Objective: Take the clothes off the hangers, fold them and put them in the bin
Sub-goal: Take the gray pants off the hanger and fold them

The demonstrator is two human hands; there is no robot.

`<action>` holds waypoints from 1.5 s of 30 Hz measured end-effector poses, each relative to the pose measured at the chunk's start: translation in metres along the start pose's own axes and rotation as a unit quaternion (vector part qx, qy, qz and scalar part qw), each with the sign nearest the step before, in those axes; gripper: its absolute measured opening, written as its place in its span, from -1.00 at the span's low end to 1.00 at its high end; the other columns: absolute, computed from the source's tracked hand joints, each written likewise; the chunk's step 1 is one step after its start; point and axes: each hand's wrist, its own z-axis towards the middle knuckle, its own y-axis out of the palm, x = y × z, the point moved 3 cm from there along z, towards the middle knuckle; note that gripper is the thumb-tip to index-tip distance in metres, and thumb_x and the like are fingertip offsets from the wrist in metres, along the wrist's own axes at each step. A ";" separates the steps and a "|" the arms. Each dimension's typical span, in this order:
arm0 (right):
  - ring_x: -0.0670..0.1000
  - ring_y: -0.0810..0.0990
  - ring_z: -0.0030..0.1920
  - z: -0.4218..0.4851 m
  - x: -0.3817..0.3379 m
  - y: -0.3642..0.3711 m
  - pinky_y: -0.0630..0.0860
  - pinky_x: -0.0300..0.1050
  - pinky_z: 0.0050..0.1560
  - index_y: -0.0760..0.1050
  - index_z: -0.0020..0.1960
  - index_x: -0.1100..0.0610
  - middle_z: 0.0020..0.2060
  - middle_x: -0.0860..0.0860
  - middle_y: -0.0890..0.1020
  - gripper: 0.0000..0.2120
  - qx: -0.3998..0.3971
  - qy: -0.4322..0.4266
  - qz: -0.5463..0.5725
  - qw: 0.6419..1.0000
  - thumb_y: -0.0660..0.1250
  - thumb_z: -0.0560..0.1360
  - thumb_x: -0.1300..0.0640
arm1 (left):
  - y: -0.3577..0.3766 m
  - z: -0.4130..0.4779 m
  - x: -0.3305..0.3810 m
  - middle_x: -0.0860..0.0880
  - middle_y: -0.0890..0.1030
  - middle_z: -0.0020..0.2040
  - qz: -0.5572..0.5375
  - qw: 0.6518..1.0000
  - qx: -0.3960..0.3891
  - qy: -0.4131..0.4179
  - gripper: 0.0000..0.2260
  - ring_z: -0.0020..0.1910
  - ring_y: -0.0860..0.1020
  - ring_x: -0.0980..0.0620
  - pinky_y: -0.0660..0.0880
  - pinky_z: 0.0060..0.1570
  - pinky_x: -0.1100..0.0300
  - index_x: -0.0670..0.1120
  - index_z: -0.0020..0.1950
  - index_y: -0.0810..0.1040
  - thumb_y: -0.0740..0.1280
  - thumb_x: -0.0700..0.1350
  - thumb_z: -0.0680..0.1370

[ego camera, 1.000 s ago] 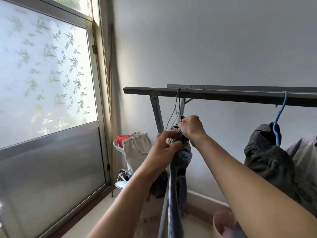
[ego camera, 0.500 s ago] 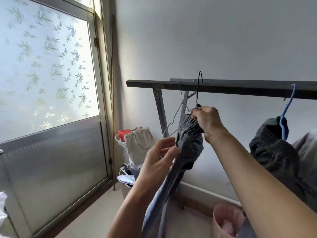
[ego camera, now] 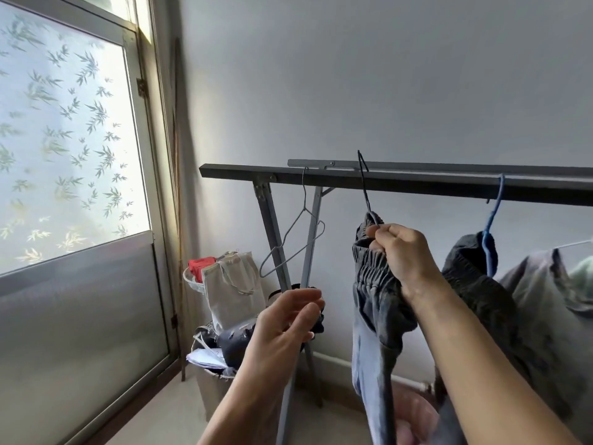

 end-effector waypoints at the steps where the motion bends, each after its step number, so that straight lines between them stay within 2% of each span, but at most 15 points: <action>1: -0.10 0.50 -0.28 -0.001 0.000 -0.004 0.42 -0.45 -0.27 0.52 -0.25 0.12 -0.20 0.03 0.60 -0.72 0.002 -0.001 -0.006 1.000 0.17 0.58 0.31 | 0.000 0.003 0.000 -0.02 0.70 0.00 -0.001 1.000 -0.002 -0.001 -0.83 -0.03 0.65 0.08 0.57 -0.05 0.21 -0.10 0.14 0.61 0.29 -0.19 0.59; 7: -0.12 0.52 -0.25 0.001 -0.018 -0.011 0.42 -0.43 -0.20 0.55 -0.20 0.11 -0.22 0.00 0.60 -0.74 0.005 -0.001 -0.014 1.000 0.18 0.60 0.27 | 0.001 0.007 -0.002 -0.04 0.70 -0.01 -0.015 1.000 -0.005 -0.006 -0.83 -0.09 0.65 0.15 0.56 -0.09 0.25 -0.09 0.12 0.62 0.28 -0.19 0.59; 13: -0.24 0.49 -0.42 -0.031 -0.020 -0.020 0.43 -0.42 -0.19 0.60 -0.11 0.16 -0.45 -0.10 0.54 -0.79 -0.085 0.003 -0.006 0.996 0.21 0.60 0.26 | -0.004 0.003 0.002 -0.10 0.69 -0.02 -0.003 1.000 0.002 0.014 -0.84 -0.10 0.64 0.11 0.56 -0.10 0.24 -0.12 0.11 0.62 0.28 -0.22 0.60; 15: -0.21 0.51 -0.38 -0.045 -0.015 -0.026 0.42 -0.32 -0.11 0.62 -0.05 0.16 -0.39 -0.07 0.57 -0.87 -0.145 0.015 -0.019 0.989 0.30 0.55 0.15 | -0.012 0.005 0.004 -0.09 0.69 -0.03 -0.001 1.000 -0.001 0.020 -0.84 -0.08 0.64 0.13 0.54 -0.11 0.30 -0.12 0.11 0.62 0.28 -0.23 0.60; 18: -0.22 0.55 -0.32 -0.060 -0.014 -0.037 0.45 -0.30 -0.04 0.64 -0.03 0.10 -0.30 -0.08 0.62 -0.63 -0.215 0.022 -0.053 0.975 0.44 0.35 -0.18 | -0.024 0.010 0.005 0.02 0.70 0.00 0.065 0.997 -0.019 0.041 -0.83 0.03 0.63 0.15 0.50 0.04 0.28 -0.07 0.15 0.61 0.30 -0.17 0.60; 21: -0.28 0.51 -0.41 -0.074 -0.019 -0.040 0.41 -0.22 -0.02 0.61 0.01 0.16 -0.47 -0.18 0.57 -0.71 -0.283 0.006 -0.081 0.956 0.33 0.43 -0.02 | -0.034 0.016 0.004 0.10 0.65 0.11 0.133 0.989 -0.025 0.058 -0.77 0.12 0.58 0.25 0.52 0.20 0.18 0.00 0.25 0.56 0.31 -0.10 0.59; 23: -0.27 0.47 -0.46 -0.079 -0.022 -0.041 0.44 -0.32 -0.14 0.60 0.02 0.20 -0.53 -0.15 0.51 -0.74 -0.314 -0.006 -0.080 0.946 0.27 0.44 0.09 | -0.038 0.021 0.005 0.09 0.52 0.32 0.170 0.981 -0.054 0.074 -0.59 0.30 0.46 0.27 0.43 0.35 0.10 0.10 0.40 0.42 0.29 0.08 0.55; 27: -0.17 0.37 -0.45 -0.088 -0.033 -0.037 0.36 -0.42 -0.37 0.65 0.02 0.13 -0.48 -0.06 0.39 -0.61 -0.379 -0.018 -0.048 0.924 0.43 0.41 -0.17 | -0.042 0.029 0.014 0.08 0.25 0.53 0.261 0.950 -0.144 0.095 -0.47 0.44 0.27 0.20 0.27 0.36 0.17 0.31 0.46 0.14 0.19 0.26 0.51; 30: -0.02 0.20 -0.41 -0.089 -0.032 -0.031 0.18 -0.30 -0.43 0.64 0.06 0.13 -0.41 0.07 0.25 -0.50 -0.418 -0.005 -0.015 0.908 0.49 0.33 -0.23 | -0.055 0.031 0.027 0.05 0.58 0.19 0.316 0.930 -0.162 0.100 -0.65 0.13 0.57 0.14 0.56 0.04 0.25 0.21 0.27 0.43 0.21 0.26 0.53; 32: -0.03 0.18 -0.43 -0.090 -0.031 -0.024 0.18 -0.31 -0.46 0.64 0.06 0.14 -0.40 0.11 0.21 -0.51 -0.430 0.006 0.015 0.903 0.51 0.32 -0.21 | -0.065 0.032 0.035 0.12 0.63 -0.18 0.336 0.923 -0.140 0.124 -0.85 -0.19 0.61 0.15 0.55 -0.22 0.31 0.13 -0.05 0.54 0.28 0.18 0.55; 34: -0.03 0.22 -0.44 -0.093 -0.030 -0.017 0.23 -0.31 -0.47 0.65 0.07 0.11 -0.38 0.14 0.24 -0.48 -0.428 0.008 0.024 0.903 0.50 0.30 -0.26 | -0.077 0.028 0.040 0.15 0.56 -0.35 0.330 0.926 -0.109 0.149 -0.81 -0.35 0.51 0.20 0.44 -0.30 0.31 0.08 -0.23 0.50 0.34 0.05 0.58; 36: 0.00 0.43 -0.42 -0.095 -0.028 -0.012 0.32 -0.32 -0.42 0.66 0.08 0.02 -0.35 0.21 0.40 -0.40 -0.410 -0.007 0.010 0.912 0.45 0.23 -0.39 | -0.090 0.023 0.043 0.15 0.52 -0.37 0.324 0.929 -0.080 0.159 -0.80 -0.36 0.45 0.22 0.40 -0.28 0.26 0.07 -0.25 0.48 0.34 0.04 0.57; 39: 0.03 0.69 -0.04 -0.099 -0.021 -0.006 0.55 -0.30 -0.26 0.68 -0.03 -0.01 -0.12 0.27 0.65 -0.33 -0.390 -0.004 0.040 0.920 0.47 0.07 -0.46 | -0.111 0.015 0.044 0.09 0.50 -0.36 0.336 0.929 -0.036 0.147 -0.79 -0.33 0.42 0.19 0.41 -0.24 0.15 0.00 -0.21 0.49 0.34 0.08 0.55; 42: -0.03 0.61 -0.34 -0.100 -0.010 0.003 0.53 -0.28 -0.33 0.61 -0.18 0.11 -0.34 0.12 0.62 -0.42 -0.399 0.016 0.119 0.909 0.58 0.07 -0.34 | -0.126 0.007 0.048 0.13 0.47 -0.39 0.322 0.937 -0.009 0.137 -0.80 -0.36 0.39 0.24 0.37 -0.29 0.30 0.00 -0.25 0.49 0.34 -0.06 0.58; 45: -0.08 0.49 -0.43 -0.102 -0.007 0.008 0.43 -0.30 -0.40 0.53 -0.27 0.13 -0.43 0.01 0.52 -0.47 -0.400 0.011 0.153 0.904 0.60 0.11 -0.28 | -0.138 0.001 0.054 0.14 0.44 -0.42 0.314 0.940 0.024 0.133 -0.76 -0.39 0.34 0.26 0.32 -0.35 0.36 -0.02 -0.30 0.48 0.34 -0.15 0.58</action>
